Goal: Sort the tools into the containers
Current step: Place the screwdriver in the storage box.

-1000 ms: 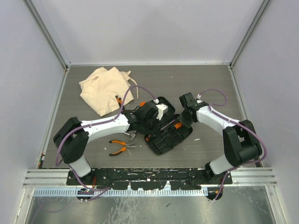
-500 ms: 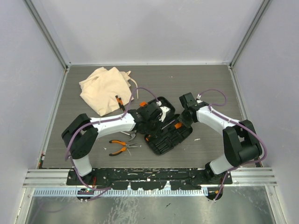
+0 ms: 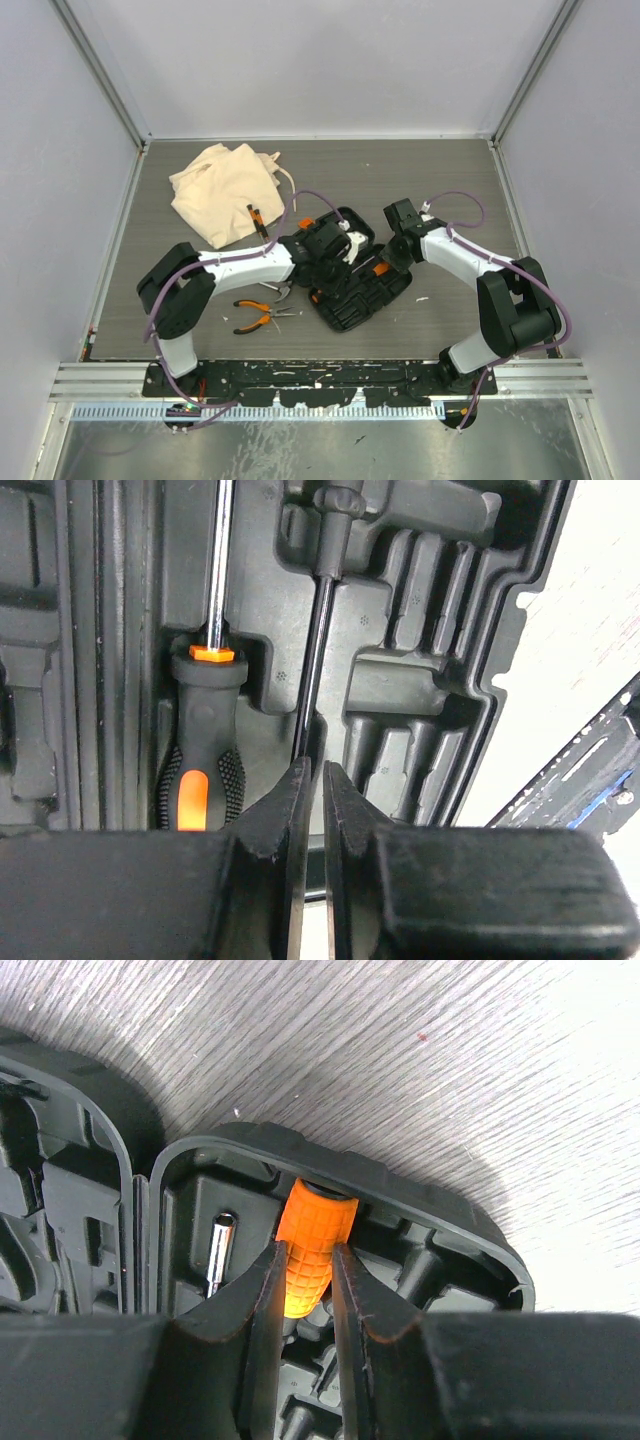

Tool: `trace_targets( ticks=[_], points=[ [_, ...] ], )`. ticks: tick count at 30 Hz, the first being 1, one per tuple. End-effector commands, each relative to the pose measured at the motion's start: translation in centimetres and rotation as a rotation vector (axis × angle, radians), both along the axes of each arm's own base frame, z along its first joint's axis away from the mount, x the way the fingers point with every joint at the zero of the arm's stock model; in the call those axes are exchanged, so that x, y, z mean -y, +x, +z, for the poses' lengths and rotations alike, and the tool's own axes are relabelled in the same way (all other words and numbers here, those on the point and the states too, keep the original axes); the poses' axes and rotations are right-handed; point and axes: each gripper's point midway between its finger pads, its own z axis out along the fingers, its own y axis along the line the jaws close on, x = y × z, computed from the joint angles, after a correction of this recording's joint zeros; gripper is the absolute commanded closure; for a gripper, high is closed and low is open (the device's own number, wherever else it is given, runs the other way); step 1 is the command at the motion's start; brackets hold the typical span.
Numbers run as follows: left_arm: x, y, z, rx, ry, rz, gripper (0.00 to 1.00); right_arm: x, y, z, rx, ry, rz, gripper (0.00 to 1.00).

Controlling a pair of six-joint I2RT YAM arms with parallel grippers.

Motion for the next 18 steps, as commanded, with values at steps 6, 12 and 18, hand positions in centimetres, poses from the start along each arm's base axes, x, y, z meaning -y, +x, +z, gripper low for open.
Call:
trace_targets(
  ticks=[6, 12, 18],
  points=[
    [1.2, 1.3, 1.8, 0.060, -0.018, -0.004, 0.98, 0.2, -1.3, -1.5, -0.046, -0.012, 0.004, 0.74],
    [1.2, 1.7, 3.3, 0.099, -0.037, -0.009, 1.00, 0.3, -1.4, -1.6, -0.049, -0.013, 0.007, 0.75],
    [1.3, 1.4, 2.7, 0.077, -0.030, -0.025, 1.00, 0.2, -1.4, -1.6, -0.047, -0.012, 0.011, 0.75]
  ],
)
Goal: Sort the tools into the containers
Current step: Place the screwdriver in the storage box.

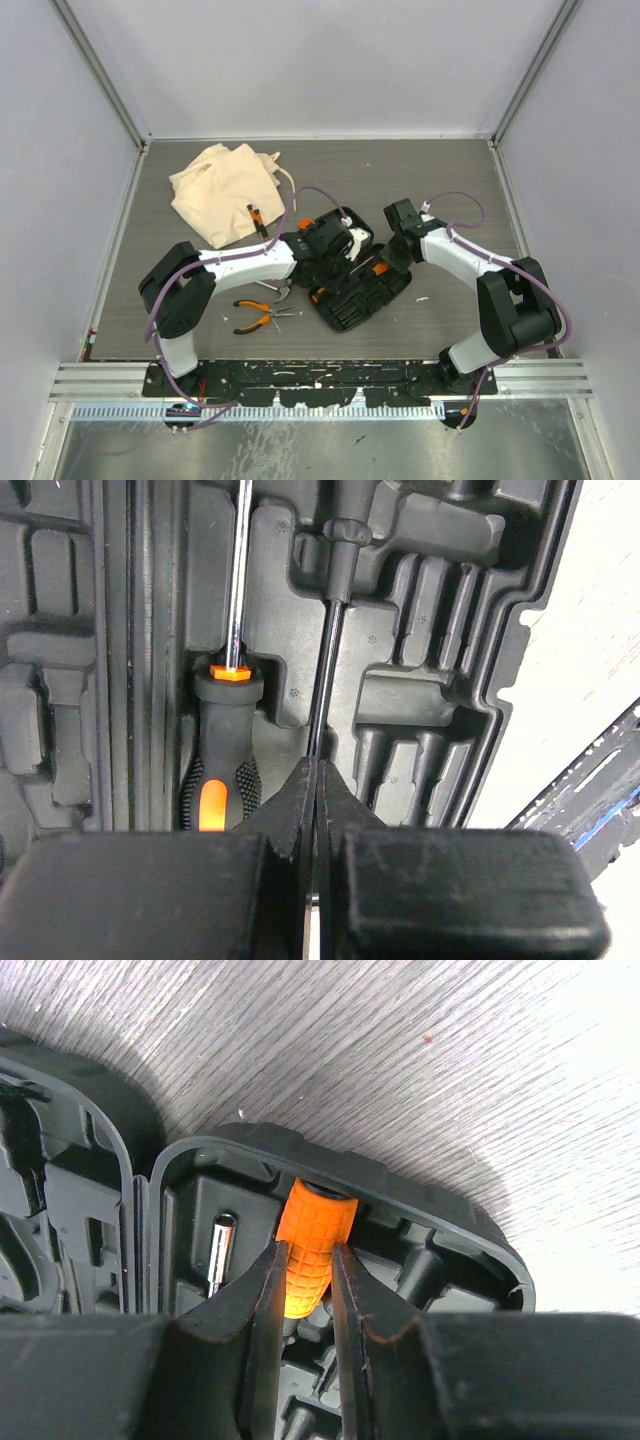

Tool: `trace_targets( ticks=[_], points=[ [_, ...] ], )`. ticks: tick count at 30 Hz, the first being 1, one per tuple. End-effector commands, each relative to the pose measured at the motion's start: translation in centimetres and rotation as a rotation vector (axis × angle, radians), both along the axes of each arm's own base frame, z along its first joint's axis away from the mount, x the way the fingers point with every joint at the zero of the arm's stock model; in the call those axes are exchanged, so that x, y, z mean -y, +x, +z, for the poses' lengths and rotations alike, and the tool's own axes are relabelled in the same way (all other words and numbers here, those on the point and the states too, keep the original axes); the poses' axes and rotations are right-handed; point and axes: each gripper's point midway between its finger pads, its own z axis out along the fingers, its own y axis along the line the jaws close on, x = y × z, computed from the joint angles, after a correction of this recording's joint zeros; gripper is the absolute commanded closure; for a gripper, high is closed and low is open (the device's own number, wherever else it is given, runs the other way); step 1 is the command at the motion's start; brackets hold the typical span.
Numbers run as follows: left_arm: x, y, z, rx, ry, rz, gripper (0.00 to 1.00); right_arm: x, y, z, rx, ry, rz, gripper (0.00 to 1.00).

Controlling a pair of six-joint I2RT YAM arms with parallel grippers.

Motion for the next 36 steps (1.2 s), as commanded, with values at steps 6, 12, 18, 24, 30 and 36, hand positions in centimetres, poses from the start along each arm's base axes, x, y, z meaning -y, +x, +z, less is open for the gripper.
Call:
trace_targets(
  ticks=[6, 12, 18, 24, 30, 36],
  points=[
    [1.2, 0.2, 1.1, 0.014, -0.038, -0.026, 1.00, 0.2, -1.5, -1.6, -0.055, -0.013, 0.011, 0.76],
    [0.9, -0.2, 0.0, -0.011, -0.019, -0.032, 1.00, 0.2, -1.5, -1.5, -0.054, -0.011, 0.013, 0.77],
    [0.5, -0.9, -1.7, -0.027, 0.023, -0.039, 1.00, 0.2, -1.6, -1.6, -0.055, -0.008, 0.013, 0.78],
    [-0.7, -0.9, -3.0, -0.025, 0.094, -0.019, 1.00, 0.2, -1.7, -1.6, -0.056, -0.008, 0.016, 0.79],
    [-1.8, -0.9, -3.9, -0.027, 0.161, -0.003, 1.00, 0.3, -1.9, -1.9, -0.065, -0.011, 0.014, 0.79],
    [-3.0, -1.8, -5.7, -0.049, 0.213, 0.007, 1.00, 0.3, -1.9, -1.9, -0.067, -0.012, 0.015, 0.80]
  ],
)
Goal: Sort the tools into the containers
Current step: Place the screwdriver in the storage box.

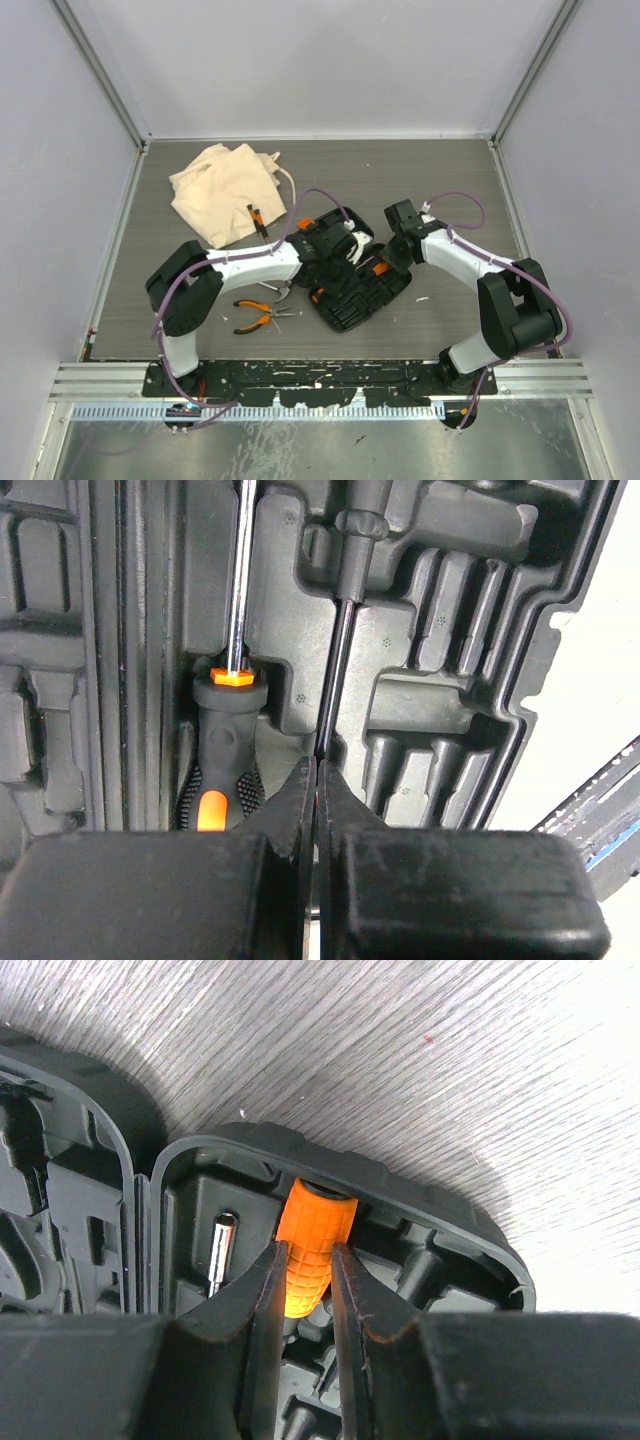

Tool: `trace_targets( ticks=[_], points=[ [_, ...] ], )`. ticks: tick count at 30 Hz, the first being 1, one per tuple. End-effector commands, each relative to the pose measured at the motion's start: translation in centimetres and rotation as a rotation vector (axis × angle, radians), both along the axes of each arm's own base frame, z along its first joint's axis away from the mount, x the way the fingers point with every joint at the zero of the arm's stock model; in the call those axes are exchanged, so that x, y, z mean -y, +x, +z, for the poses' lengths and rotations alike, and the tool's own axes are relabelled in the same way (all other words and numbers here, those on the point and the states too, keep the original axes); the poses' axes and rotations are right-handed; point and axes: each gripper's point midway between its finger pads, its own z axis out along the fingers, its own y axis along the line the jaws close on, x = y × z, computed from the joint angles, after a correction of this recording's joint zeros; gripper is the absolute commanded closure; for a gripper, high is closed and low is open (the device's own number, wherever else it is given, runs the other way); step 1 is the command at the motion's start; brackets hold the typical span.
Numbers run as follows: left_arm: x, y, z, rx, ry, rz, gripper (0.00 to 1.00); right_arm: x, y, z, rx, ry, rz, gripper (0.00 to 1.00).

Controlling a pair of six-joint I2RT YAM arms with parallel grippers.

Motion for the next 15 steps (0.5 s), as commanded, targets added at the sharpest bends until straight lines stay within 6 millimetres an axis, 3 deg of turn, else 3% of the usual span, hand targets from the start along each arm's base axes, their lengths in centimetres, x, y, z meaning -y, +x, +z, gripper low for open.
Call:
trace_targets(
  ticks=[1, 15],
  points=[
    [-3.2, -1.8, -4.8, -0.055, 0.171, 0.012, 1.00, 0.3, -1.9, -1.9, -0.074, -0.018, 0.013, 0.80],
    [-5.5, -3.0, -8.3, -0.105, 0.282, 0.034, 1.00, 0.7, -2.9, -2.9, -0.109, -0.032, 0.004, 0.82]
  ],
)
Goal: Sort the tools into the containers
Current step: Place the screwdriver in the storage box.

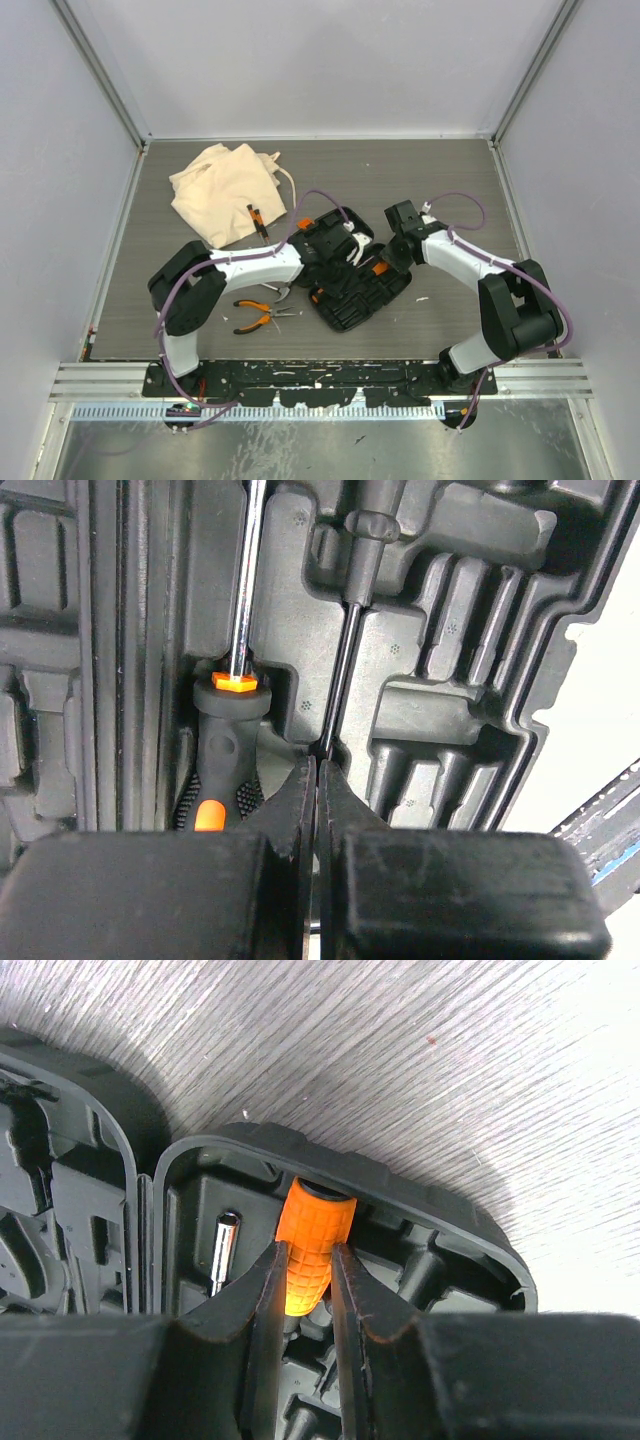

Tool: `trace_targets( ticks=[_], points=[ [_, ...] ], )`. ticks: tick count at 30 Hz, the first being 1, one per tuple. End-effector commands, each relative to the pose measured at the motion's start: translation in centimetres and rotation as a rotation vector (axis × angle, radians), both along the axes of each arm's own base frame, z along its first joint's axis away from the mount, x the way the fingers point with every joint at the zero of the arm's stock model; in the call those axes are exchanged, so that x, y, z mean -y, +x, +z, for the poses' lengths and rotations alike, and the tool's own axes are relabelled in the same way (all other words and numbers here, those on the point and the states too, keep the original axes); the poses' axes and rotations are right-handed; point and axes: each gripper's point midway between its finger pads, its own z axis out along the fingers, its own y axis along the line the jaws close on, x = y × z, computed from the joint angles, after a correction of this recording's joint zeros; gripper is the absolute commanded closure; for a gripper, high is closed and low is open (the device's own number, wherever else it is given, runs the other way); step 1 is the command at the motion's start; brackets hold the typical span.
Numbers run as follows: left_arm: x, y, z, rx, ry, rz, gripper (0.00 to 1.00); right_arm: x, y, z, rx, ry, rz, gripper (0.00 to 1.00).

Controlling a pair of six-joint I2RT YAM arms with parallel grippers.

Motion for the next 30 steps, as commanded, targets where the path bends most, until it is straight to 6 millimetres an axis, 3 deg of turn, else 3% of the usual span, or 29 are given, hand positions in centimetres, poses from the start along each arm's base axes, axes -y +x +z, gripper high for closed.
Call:
trace_targets(
  ticks=[1, 5, 9, 13, 19, 22, 25, 30],
  points=[
    [-5.6, -3.1, -7.3, -0.110, 0.265, 0.007, 1.00, 0.7, -2.9, -2.9, -0.115, -0.035, 0.005, 0.82],
    [-5.3, -2.7, -6.2, -0.083, 0.235, 0.009, 1.00, 0.6, -2.7, -2.6, -0.108, -0.031, 0.008, 0.83],
    [-4.0, -1.8, -3.3, -0.032, 0.174, 0.004, 1.00, 0.3, -1.9, -1.5, -0.063, -0.018, 0.025, 0.84],
    [-2.2, -0.3, 0.8, 0.043, 0.086, 0.005, 1.00, 0.2, -1.2, -0.4, -0.016, -0.014, 0.039, 0.83],
    [-0.3, 2.5, 8.3, 0.207, -0.066, 0.032, 0.86, -0.1, -0.9, -0.6, -0.030, -0.012, 0.051, 0.83],
    [-0.2, 3.1, 10.9, 0.247, -0.126, 0.037, 0.76, 0.0, -0.6, -0.5, -0.022, -0.025, 0.052, 0.83],
    [-1.2, 3.9, 11.9, 0.261, -0.137, 0.064, 0.72, 0.5, -0.3, -0.3, -0.010, -0.050, 0.051, 0.83],
    [-4.2, 5.5, 11.5, 0.218, -0.141, 0.161, 0.71, 1.5, 1.2, 0.1, 0.018, -0.092, 0.086, 0.80]
  ],
)
